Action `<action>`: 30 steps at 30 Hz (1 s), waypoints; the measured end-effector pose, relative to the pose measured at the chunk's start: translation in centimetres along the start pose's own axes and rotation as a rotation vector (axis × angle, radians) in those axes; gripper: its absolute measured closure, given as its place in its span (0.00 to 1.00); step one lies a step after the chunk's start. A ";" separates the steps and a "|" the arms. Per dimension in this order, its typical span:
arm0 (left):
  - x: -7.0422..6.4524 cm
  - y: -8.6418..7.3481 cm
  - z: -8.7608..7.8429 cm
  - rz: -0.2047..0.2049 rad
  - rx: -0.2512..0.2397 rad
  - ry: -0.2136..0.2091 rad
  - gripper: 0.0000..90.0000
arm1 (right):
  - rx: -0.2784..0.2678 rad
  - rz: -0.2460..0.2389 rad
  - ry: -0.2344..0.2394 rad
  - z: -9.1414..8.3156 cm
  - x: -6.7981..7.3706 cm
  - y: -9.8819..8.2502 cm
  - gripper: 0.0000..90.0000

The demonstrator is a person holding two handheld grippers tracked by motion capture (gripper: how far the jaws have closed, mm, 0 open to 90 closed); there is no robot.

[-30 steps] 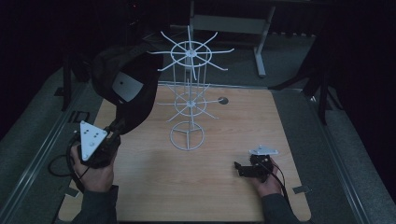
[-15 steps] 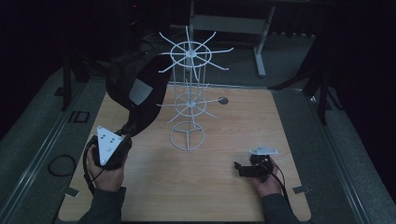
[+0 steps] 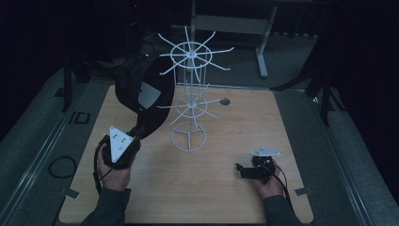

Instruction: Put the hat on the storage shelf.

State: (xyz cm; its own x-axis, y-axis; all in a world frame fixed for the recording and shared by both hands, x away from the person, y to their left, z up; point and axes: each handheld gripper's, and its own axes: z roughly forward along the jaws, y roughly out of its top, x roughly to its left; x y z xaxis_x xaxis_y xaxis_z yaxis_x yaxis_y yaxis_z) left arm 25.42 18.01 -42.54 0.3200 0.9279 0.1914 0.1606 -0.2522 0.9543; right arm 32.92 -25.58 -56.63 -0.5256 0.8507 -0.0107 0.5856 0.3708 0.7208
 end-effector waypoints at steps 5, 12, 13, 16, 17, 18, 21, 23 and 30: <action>-0.3 0.0 0.2 0.023 0.001 -0.007 0.86 | -0.001 -0.003 -0.001 0.0 0.0 0.0 0.13; -0.2 0.1 0.1 -0.015 -0.023 -0.038 0.61 | -0.001 -0.003 0.000 0.0 0.0 0.0 0.13; 0.0 0.1 0.0 -0.028 -0.027 -0.044 0.58 | 0.000 -0.002 -0.001 0.0 0.0 0.0 0.13; 0.6 0.2 -0.4 -0.090 -0.050 -0.057 0.52 | -0.001 -0.002 -0.001 0.0 0.0 0.0 0.13; 0.7 0.2 -0.4 -0.101 -0.055 -0.061 0.50 | -0.001 -0.002 -0.002 0.0 0.0 0.0 0.13; 0.9 0.3 -0.5 -0.111 -0.055 -0.067 0.47 | -0.001 -0.002 -0.002 0.0 0.0 0.0 0.13; 1.3 0.5 -0.7 -0.129 -0.049 -0.090 0.42 | -0.001 -0.003 -0.001 0.0 0.0 0.0 0.13; 1.4 0.5 -0.7 -0.135 -0.044 -0.107 0.39 | 0.000 0.000 0.000 0.0 0.0 0.0 0.13; 2.0 0.4 -0.8 -0.206 -0.043 -0.190 0.36 | 0.000 -0.001 0.000 0.0 0.0 0.0 0.13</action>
State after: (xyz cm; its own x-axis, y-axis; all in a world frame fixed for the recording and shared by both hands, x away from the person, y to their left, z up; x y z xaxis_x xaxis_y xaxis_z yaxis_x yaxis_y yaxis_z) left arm 25.36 19.98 -41.61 0.4548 0.8891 -0.0504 0.2024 -0.0481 0.9781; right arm 32.92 -25.58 -56.63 -0.5260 0.8504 -0.0117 0.5851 0.3718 0.7207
